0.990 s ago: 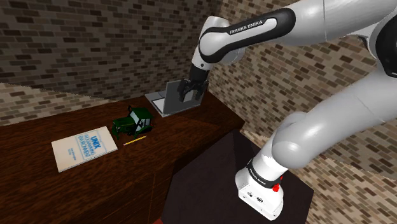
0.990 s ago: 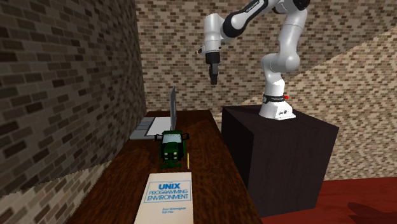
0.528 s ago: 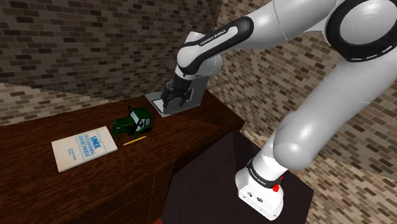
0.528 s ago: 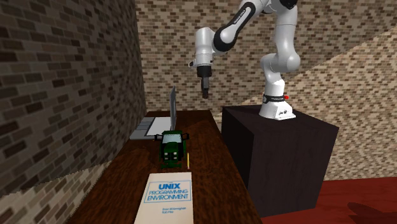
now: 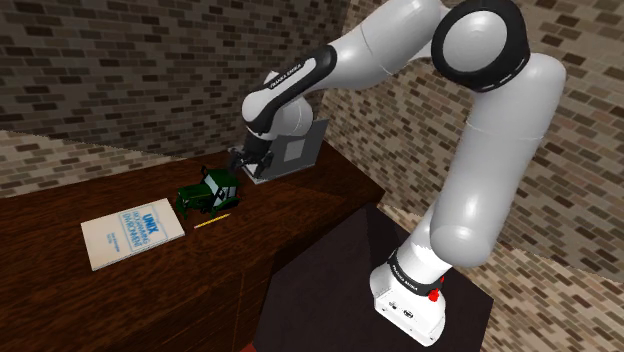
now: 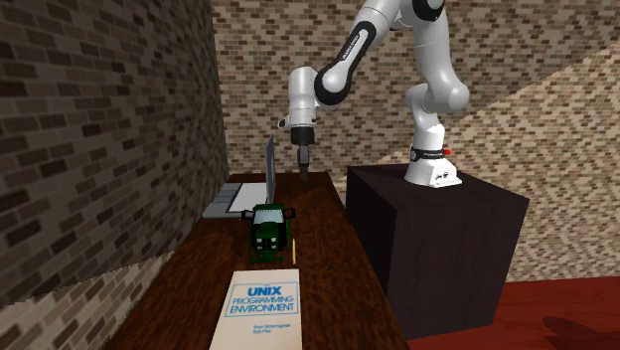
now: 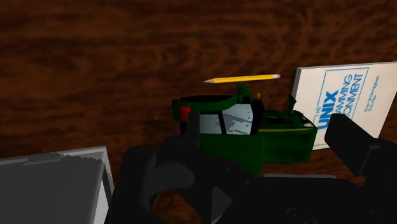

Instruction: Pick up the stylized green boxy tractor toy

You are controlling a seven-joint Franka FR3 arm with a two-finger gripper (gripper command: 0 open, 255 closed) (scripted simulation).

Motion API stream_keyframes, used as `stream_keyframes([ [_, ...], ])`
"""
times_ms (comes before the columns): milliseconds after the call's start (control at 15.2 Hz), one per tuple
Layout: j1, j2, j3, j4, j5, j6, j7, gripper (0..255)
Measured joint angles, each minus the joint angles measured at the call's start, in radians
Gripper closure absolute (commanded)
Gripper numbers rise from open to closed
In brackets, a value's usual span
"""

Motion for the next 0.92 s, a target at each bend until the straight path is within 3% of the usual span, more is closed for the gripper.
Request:
stream_keyframes([
  [396, -0.002, 0.217, 0.044, 0.194, 0.055, 0.052, -0.043, 0],
  [924, -0.009, 0.341, 0.073, 0.250, 0.087, 0.125, -0.083, 0],
])
